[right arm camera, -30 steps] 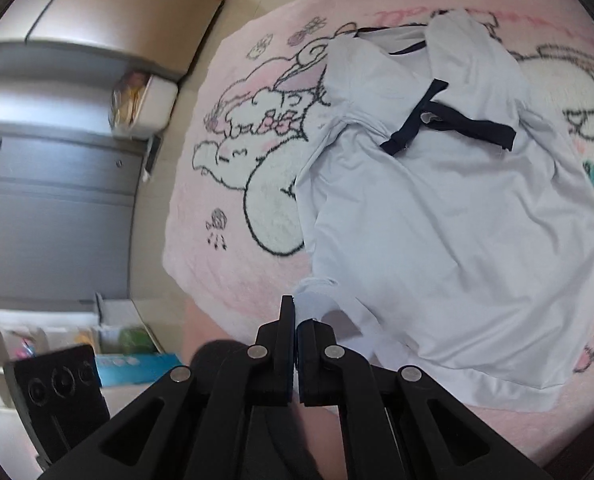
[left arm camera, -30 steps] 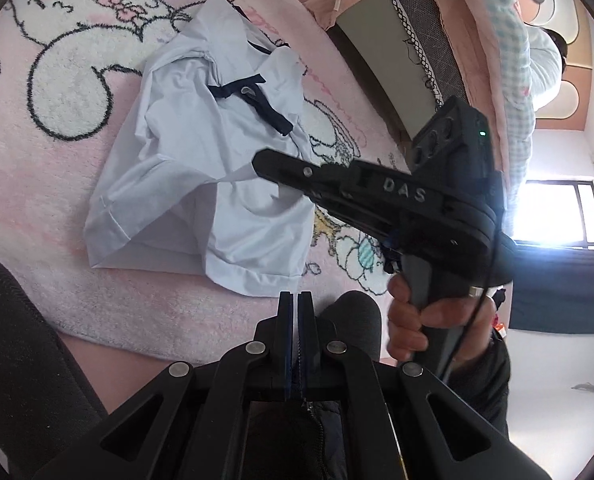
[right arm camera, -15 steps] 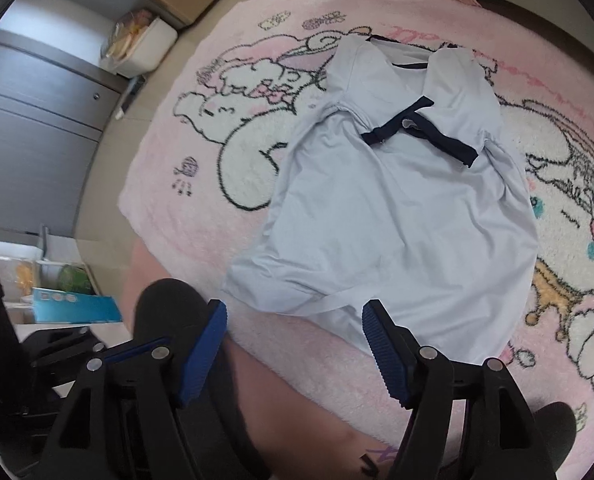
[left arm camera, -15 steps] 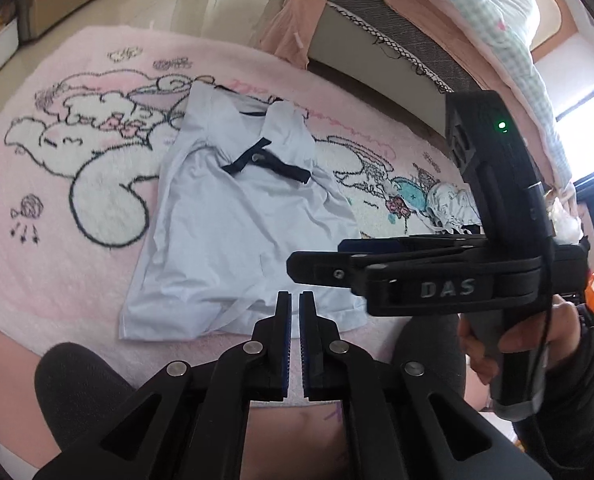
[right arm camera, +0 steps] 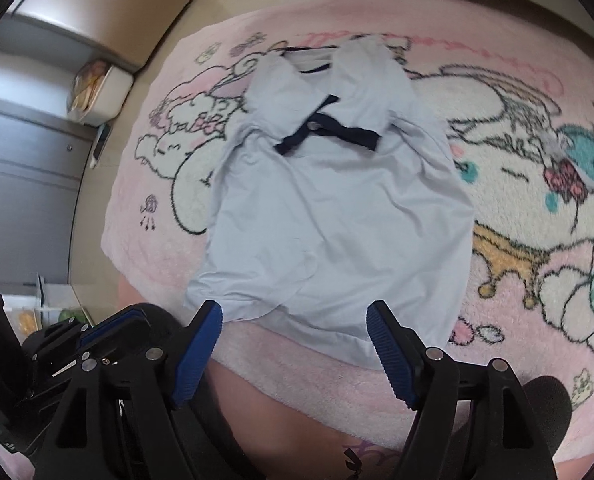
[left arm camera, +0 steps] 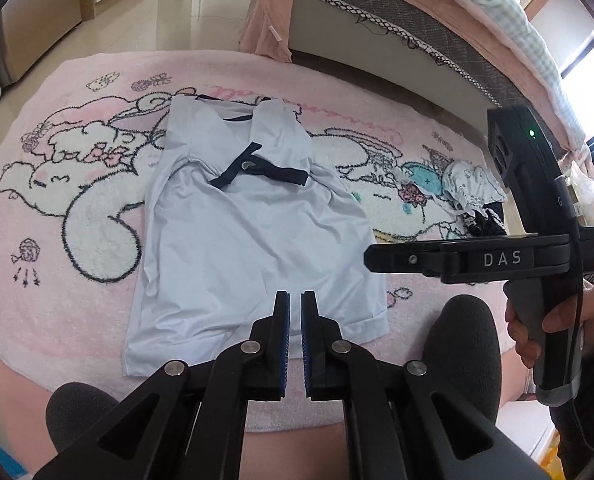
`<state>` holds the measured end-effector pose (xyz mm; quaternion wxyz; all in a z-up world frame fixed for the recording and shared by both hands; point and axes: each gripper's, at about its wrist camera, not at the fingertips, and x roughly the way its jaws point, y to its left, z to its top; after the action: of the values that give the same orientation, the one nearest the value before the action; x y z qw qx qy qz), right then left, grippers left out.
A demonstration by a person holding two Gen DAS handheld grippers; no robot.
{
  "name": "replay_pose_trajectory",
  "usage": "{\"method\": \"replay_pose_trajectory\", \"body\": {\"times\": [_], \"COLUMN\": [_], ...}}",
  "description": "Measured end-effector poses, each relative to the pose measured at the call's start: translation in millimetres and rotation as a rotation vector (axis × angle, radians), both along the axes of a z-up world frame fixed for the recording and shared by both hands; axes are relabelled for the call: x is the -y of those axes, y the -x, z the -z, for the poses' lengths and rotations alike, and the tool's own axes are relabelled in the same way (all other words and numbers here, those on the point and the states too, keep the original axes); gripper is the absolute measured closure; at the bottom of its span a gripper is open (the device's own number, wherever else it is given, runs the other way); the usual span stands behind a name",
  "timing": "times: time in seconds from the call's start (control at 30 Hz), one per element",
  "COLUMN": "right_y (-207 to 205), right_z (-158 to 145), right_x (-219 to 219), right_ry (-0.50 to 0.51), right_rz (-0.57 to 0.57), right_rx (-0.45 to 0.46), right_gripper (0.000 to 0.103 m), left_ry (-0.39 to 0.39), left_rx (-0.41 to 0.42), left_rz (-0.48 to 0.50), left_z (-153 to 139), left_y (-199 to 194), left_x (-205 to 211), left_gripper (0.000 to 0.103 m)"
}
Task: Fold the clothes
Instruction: 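Move both open grippers over the shirt hem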
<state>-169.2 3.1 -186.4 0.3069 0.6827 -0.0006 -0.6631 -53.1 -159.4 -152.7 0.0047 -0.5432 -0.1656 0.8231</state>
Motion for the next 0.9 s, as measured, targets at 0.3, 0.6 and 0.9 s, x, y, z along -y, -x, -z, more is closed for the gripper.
{"method": "replay_pose_trajectory", "body": {"times": [0.3, 0.6, 0.9], "right_y": [9.5, 6.1, -11.5], "right_z": [36.4, 87.1, 123.4], "right_x": [-47.1, -79.8, -129.2], "right_ry": [0.023, 0.009, 0.046], "right_rz": [0.251, 0.359, 0.547], "right_rx": [0.019, 0.052, 0.163], "right_gripper": [0.028, 0.028, 0.028], "left_ry": [0.067, 0.14, 0.178], "left_rx": [0.048, 0.08, 0.177], "left_rz": [-0.071, -0.02, -0.076], "left_z": [37.7, 79.8, 127.7], "left_y": [17.8, 25.9, 16.4], "left_x": [4.2, -18.1, -15.0], "left_gripper": [0.098, 0.098, 0.098]}}
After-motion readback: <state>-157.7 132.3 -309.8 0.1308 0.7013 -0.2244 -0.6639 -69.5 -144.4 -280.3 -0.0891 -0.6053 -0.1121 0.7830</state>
